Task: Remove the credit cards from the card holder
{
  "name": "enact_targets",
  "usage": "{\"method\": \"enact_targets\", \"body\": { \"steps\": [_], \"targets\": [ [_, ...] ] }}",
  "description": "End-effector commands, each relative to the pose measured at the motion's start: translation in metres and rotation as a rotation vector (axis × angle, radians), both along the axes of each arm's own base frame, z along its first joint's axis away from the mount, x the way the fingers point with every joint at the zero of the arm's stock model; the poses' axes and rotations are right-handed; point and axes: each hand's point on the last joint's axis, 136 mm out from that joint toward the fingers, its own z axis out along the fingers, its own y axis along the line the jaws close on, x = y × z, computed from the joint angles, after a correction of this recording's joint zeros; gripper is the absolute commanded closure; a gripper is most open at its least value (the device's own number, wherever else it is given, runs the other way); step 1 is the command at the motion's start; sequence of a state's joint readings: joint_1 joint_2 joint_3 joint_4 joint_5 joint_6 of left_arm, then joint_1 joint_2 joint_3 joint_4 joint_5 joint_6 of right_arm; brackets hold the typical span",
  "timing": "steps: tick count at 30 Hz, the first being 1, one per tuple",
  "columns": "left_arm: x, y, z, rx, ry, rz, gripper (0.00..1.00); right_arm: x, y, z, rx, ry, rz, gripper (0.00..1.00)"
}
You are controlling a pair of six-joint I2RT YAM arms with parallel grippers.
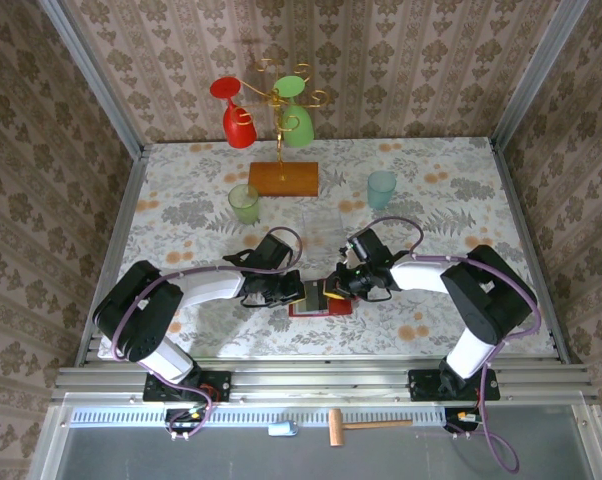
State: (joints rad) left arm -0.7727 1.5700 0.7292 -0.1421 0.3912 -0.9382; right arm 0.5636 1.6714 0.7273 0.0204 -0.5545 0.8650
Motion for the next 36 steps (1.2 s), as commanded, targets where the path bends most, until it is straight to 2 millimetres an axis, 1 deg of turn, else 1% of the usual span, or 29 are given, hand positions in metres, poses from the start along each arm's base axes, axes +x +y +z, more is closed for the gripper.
{"method": "enact_targets", "body": {
  "steps": [1, 10, 20, 36],
  "targets": [
    [-0.005, 0.007, -0.008, 0.054, 0.014, -0.007, 0.93, -0.009, -0.014, -0.005, -0.050, 0.018, 0.005, 0.92],
    [-0.005, 0.006, -0.007, 0.045, 0.012, -0.001, 0.93, -0.011, -0.031, -0.004, -0.108, 0.007, 0.007, 0.93],
    [-0.003, 0.004, -0.006, 0.037, 0.011, 0.001, 0.93, -0.010, -0.042, 0.000, -0.146, -0.007, 0.001, 0.93],
    [-0.004, 0.005, -0.006, 0.036, 0.012, 0.000, 0.93, -0.005, -0.046, 0.003, -0.169, -0.027, -0.015, 0.93]
  ]
}}
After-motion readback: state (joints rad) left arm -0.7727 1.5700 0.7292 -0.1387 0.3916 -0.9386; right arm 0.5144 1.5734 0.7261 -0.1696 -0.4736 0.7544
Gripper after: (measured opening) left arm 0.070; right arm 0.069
